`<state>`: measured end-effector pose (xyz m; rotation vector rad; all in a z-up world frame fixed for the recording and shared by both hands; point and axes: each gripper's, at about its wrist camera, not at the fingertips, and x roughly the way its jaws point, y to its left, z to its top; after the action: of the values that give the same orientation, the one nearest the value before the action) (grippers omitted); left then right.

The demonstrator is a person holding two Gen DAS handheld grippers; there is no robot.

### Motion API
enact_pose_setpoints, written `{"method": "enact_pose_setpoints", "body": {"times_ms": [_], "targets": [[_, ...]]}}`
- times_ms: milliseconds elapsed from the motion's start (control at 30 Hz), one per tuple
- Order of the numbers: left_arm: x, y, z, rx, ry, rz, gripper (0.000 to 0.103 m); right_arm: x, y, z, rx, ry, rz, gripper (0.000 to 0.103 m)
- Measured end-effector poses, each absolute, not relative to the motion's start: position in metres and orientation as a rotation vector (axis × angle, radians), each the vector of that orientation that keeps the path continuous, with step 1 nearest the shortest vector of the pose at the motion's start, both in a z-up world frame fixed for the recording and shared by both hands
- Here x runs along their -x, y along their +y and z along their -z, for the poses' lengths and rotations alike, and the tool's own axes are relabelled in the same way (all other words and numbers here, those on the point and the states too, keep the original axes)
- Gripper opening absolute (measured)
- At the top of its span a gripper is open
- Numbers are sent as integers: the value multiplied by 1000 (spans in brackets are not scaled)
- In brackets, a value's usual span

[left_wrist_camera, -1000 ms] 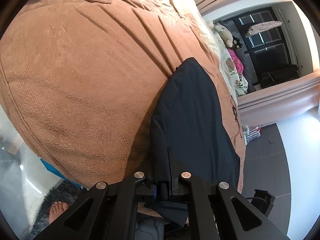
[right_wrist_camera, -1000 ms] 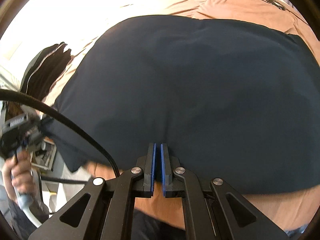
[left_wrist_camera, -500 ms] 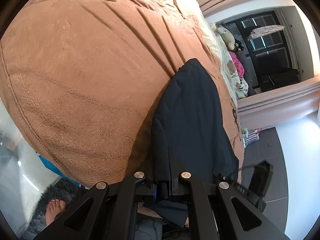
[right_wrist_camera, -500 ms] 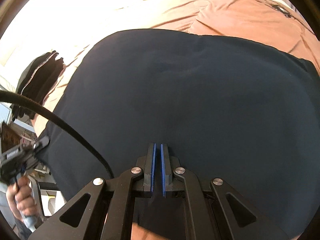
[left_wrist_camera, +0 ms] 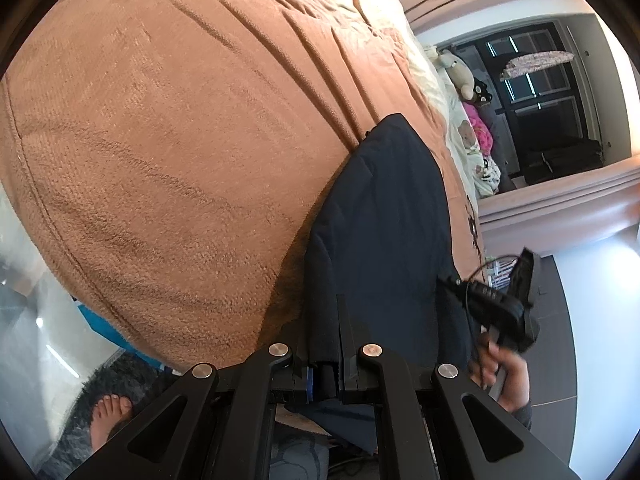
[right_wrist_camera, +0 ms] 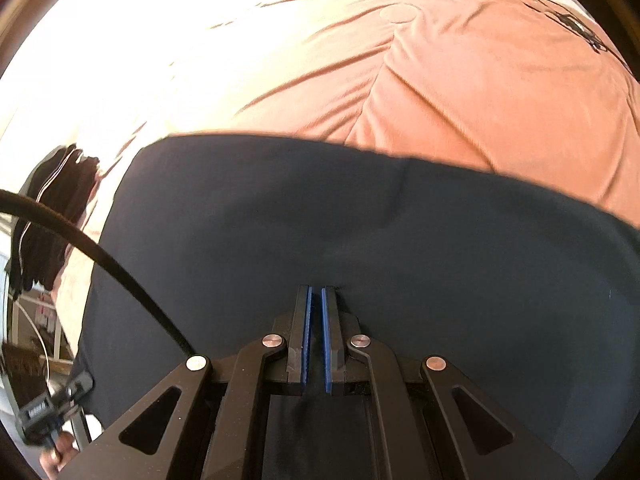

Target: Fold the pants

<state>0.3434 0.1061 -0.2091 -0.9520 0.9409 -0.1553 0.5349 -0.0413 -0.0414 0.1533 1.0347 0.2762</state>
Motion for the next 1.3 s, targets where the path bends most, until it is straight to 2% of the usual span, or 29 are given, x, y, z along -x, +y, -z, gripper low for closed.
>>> {"method": "enact_pose_setpoints", "body": {"times_ms": [433, 500, 567, 667, 900, 967, 1067, 1300], "targets": [[-348, 108, 211, 945, 963, 150, 8, -569, -43, 44, -140, 1018, -191, 0], [-349, 110, 212, 952, 966, 152, 11, -561, -46, 36, -145, 997, -193, 0], [-352, 111, 215, 956, 965, 152, 22, -552, -43, 29, -151, 977, -214, 0], [-359, 111, 218, 949, 957, 170, 22, -528, -43, 23, -160, 954, -241, 0], [-371, 113, 219, 961, 954, 189, 22, -490, -44, 23, -171, 954, -287, 0], [-369, 112, 216, 952, 951, 192, 14, -477, -40, 30, -165, 955, -290, 0], [-368, 108, 207, 936, 940, 206, 10, -467, -45, 42, -172, 970, -298, 0], [-370, 92, 166, 886, 885, 247, 7, -449, -51, 61, -240, 977, -301, 0]]}}
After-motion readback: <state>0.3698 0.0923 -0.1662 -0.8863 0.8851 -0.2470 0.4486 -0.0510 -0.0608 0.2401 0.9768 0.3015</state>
